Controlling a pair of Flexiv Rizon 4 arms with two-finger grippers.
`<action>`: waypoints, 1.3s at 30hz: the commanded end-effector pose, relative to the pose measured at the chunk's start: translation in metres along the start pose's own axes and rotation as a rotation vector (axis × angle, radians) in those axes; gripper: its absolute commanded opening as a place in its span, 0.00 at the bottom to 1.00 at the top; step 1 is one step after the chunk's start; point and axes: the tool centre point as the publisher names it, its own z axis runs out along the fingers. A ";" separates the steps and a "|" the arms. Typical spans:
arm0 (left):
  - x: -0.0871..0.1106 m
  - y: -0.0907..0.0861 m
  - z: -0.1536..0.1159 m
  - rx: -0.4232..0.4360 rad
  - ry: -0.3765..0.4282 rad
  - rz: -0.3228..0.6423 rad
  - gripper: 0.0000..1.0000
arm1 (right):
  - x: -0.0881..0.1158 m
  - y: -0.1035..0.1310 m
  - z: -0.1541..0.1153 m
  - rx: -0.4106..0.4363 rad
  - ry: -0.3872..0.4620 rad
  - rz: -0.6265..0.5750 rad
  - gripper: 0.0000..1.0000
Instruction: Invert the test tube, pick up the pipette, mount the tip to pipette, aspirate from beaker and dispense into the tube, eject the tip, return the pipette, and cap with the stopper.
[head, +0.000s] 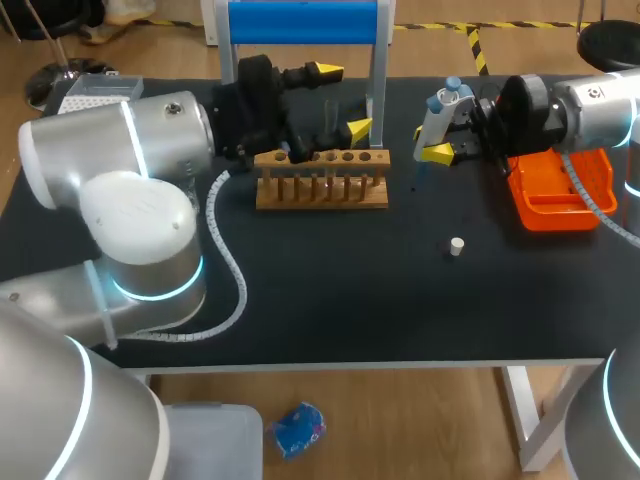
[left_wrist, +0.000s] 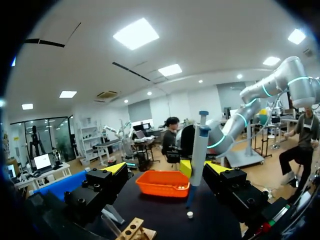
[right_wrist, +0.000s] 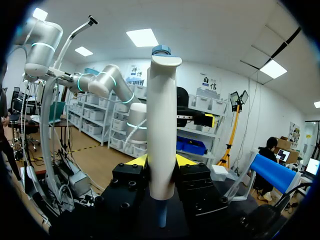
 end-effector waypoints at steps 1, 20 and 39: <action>0.003 0.004 -0.008 0.734 0.458 0.004 1.00 | 0.001 0.001 0.000 0.001 0.000 -0.001 0.00; 0.006 0.012 -0.015 0.406 0.195 -0.017 1.00 | 0.001 0.001 0.000 0.001 0.000 -0.001 0.00; 0.005 0.013 -0.018 0.219 0.156 -0.027 1.00 | 0.001 0.001 0.000 0.001 0.000 -0.001 0.00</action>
